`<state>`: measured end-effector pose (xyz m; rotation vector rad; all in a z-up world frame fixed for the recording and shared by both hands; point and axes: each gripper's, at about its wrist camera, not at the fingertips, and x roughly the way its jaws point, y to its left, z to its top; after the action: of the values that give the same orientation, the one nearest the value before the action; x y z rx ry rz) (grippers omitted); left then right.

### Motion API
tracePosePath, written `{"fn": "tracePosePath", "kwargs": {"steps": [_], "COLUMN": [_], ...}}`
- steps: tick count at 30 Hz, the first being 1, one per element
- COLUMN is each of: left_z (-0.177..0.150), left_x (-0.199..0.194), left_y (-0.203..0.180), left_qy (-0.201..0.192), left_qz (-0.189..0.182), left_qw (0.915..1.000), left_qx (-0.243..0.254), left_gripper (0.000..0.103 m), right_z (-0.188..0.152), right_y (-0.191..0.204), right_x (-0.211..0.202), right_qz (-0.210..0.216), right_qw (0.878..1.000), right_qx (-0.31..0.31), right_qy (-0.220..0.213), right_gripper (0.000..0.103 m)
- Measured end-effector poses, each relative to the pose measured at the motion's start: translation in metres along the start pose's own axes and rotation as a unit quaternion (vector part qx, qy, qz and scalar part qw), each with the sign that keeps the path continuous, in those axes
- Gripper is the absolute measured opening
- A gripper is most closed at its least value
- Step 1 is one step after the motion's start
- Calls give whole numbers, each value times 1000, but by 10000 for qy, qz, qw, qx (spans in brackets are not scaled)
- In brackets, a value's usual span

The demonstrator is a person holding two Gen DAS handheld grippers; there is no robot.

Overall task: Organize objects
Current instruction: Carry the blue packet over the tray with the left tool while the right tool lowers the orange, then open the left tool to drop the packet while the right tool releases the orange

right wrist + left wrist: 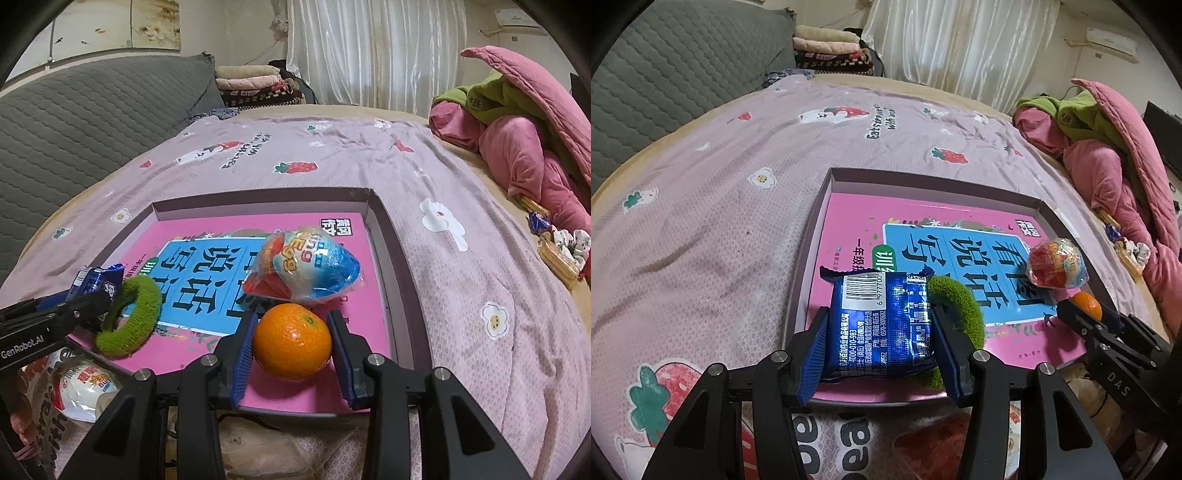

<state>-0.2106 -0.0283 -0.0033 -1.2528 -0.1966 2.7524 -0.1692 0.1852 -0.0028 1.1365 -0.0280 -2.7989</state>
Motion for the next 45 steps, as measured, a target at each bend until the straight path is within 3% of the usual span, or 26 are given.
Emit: {"fn": "tracePosePath", "kwargs": {"steps": [18,36,45], "left_z": [-1,0,2], "left_x": [-1,-9,-12], "left_y": [4,4,4], "left_qy": [39,-91,-168], "left_qz": [-54,-143,-127], "left_qw": [10000,9998,9997], "left_qx": [-69,-145,-149], "left_gripper": [55,56,56], "right_z": [0,0,1], "right_y": [-1,-5,-6], "right_x": [-3,-11,-14], "right_qz": [-53,-33,-51], "right_qw": [10000,9998,9997], "right_qx": [33,158,187], "right_qy": [-10,-115,-170], "right_gripper": [40,53,53]}}
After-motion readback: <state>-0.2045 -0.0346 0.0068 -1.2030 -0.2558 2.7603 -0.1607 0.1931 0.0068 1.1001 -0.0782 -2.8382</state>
